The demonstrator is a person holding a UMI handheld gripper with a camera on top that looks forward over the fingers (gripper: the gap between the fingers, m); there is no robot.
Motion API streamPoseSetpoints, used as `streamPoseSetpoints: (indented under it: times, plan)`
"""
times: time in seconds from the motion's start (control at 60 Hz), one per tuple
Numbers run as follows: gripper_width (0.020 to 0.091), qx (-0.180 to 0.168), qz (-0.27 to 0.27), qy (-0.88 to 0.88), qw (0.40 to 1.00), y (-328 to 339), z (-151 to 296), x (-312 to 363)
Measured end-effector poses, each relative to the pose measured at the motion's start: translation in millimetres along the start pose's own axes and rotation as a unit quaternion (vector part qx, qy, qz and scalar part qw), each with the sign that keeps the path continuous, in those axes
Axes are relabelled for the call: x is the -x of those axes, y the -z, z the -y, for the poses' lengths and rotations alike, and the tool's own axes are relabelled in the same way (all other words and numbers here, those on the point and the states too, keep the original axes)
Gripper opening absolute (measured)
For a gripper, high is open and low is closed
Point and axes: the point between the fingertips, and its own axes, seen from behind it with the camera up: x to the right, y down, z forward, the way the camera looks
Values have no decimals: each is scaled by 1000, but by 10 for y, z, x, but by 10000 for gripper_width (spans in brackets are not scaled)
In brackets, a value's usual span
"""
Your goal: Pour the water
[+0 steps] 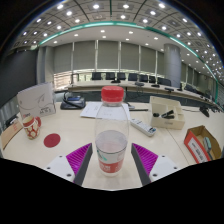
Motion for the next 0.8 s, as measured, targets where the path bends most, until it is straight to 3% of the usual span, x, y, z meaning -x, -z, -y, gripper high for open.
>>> streamPoseSetpoints:
  times: [0.083,0.15,0.25,0.367,0.55,0.8]
  plan:
    - [690,-3,-2,-12,1000,-183,-12,-29]
    - [538,-14,12,-14,1000,-270,14,35]
    - [502,-26,8,-6,1000,-308,50,39]
    - [401,-29,4,1,1000,-307,59,21]
    - [376,-29,-14,36,999,-284,167,40]
    - [376,-43,-70,105,991,-296,771,160]
